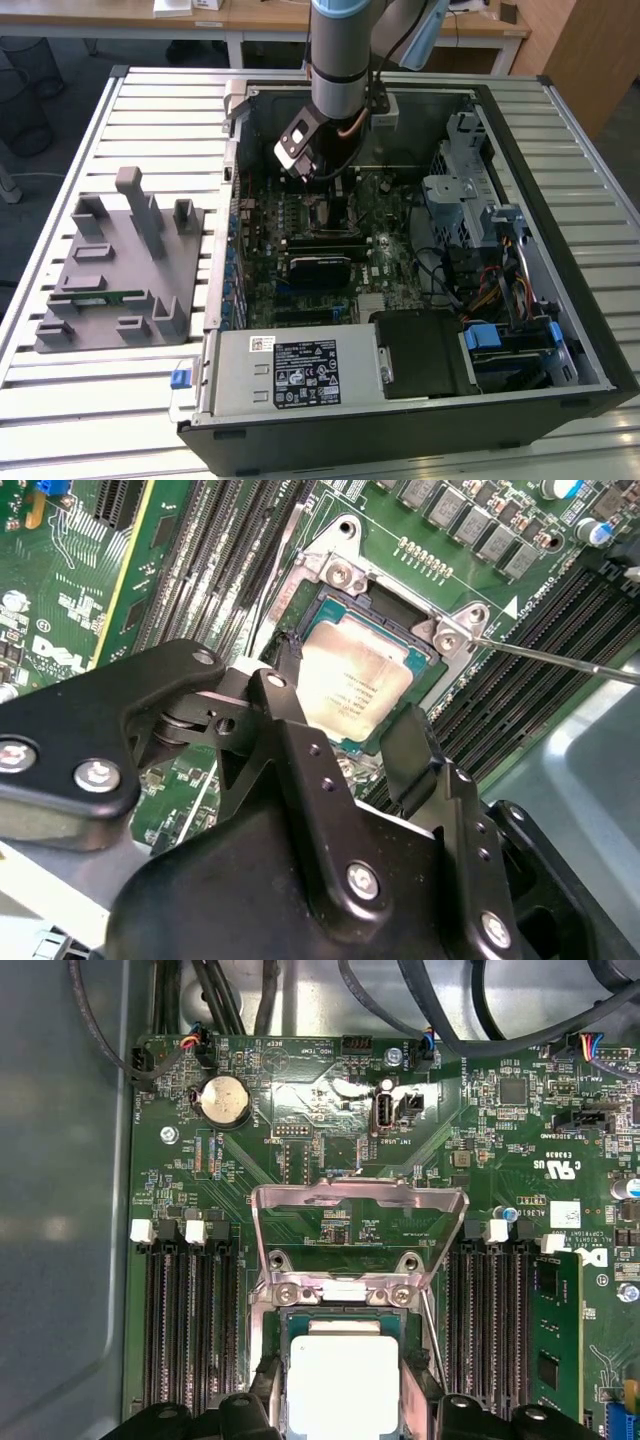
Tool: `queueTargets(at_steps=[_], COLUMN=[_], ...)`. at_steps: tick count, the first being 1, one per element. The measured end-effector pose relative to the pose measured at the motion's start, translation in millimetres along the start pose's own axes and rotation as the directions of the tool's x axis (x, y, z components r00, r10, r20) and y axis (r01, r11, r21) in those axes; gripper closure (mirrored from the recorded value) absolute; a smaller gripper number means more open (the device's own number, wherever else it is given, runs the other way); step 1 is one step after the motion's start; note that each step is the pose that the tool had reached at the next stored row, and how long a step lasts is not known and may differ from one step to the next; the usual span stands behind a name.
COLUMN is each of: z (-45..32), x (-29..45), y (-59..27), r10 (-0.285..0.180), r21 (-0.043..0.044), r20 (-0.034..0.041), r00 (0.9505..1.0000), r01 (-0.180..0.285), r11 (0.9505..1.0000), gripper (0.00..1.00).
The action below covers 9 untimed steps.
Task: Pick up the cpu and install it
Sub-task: 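Place the cpu into insertion slot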
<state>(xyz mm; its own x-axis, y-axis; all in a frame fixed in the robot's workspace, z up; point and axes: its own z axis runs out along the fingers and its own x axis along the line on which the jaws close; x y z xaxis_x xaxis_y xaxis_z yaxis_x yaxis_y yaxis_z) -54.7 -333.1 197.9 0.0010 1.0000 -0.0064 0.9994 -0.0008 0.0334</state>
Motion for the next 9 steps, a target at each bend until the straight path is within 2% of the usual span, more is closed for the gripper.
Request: queueTargets(at_steps=[4,6,7,9], z=[-2.0,-3.1,-3.7,-4.8], x=[0.0,0.0,0.0,0.0], y=[0.1,0.1,0.1,0.2], r10=[0.0,0.0,0.0,0.0], r21=[0.0,0.0001,0.0001,0.0001], r20=[-0.0001,-0.0001,-0.0001,-0.0002], r00=[1.0,1.0,1.0,1.0], r01=[0.0,0.0,0.0,0.0], r11=[1.0,1.0,1.0,1.0], gripper=[0.42,0.55,0.55,0.67])
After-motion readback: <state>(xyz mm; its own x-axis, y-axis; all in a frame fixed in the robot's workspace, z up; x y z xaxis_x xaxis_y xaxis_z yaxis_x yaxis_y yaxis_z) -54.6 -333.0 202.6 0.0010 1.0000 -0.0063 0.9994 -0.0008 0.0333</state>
